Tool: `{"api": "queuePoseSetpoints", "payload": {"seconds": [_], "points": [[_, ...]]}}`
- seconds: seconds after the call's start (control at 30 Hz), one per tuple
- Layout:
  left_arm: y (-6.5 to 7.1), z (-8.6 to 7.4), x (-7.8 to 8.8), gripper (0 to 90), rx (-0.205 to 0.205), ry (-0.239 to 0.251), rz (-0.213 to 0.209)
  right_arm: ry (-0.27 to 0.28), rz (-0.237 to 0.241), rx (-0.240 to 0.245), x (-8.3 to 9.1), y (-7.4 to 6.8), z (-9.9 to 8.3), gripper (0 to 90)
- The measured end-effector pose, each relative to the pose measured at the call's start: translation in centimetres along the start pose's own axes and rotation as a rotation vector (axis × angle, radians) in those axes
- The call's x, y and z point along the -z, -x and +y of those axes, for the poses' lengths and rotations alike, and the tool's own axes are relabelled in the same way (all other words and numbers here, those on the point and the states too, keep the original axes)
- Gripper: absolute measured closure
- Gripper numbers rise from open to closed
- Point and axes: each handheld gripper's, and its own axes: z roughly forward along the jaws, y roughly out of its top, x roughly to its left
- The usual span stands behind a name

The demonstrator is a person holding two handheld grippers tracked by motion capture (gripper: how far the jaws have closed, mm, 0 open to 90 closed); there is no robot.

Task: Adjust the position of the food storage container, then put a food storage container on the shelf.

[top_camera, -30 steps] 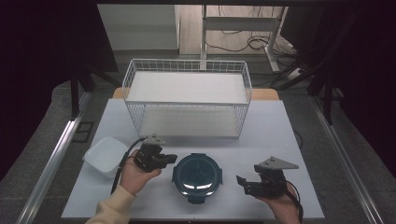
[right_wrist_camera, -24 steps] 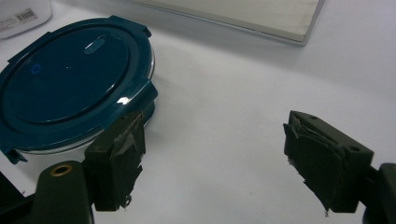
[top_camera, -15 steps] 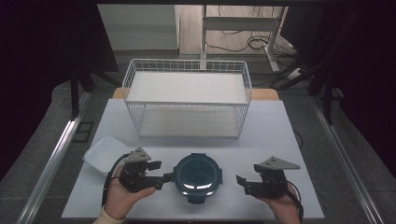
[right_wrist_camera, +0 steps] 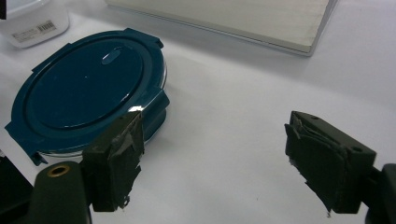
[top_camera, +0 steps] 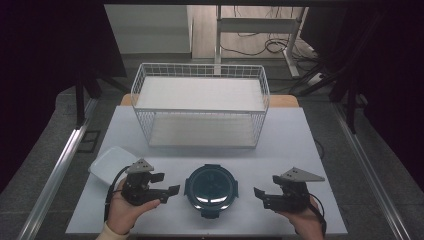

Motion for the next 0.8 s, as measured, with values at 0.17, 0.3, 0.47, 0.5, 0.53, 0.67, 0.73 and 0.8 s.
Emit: {"api": "queuePoseSetpoints", "payload": {"seconds": [0.17,0.3,0.47,0.5,0.53,0.67,0.73,0.8], "points": [[-0.4,-0.3,-0.1,24.2,0.023,0.004,-0.002,0.004,0.007,0.001,0.0,-0.1,0.1,18.8],[-0.7,-0.3,-0.5,22.7,0.032,0.001,-0.021,0.009,0.018,-0.006,0.1,-0.2,0.2,17.5],[-1.2,-0.5,-1.1,19.7,0.059,-0.004,-0.031,0.011,0.038,-0.037,0.0,-0.2,0.2,16.4],[-1.2,-0.6,-1.1,18.7,0.071,-0.002,-0.037,0.014,0.04,-0.043,0.0,-0.2,0.2,16.2],[-1.3,-0.6,-1.2,17.8,0.08,0.0,-0.041,0.017,0.046,-0.049,0.0,-0.3,0.2,16.2],[-1.5,-0.7,-1.4,13.7,0.114,0.004,-0.05,0.017,0.069,-0.051,-0.1,-0.7,0.4,15.4],[-1.5,-0.8,-1.5,13.3,0.123,0.005,-0.065,0.015,0.075,-0.048,-0.3,-1.0,0.5,14.7],[-1.6,-0.8,-1.8,13.1,0.127,0.001,-0.078,0.009,0.084,-0.051,-0.4,-1.1,0.5,14.2]]}}
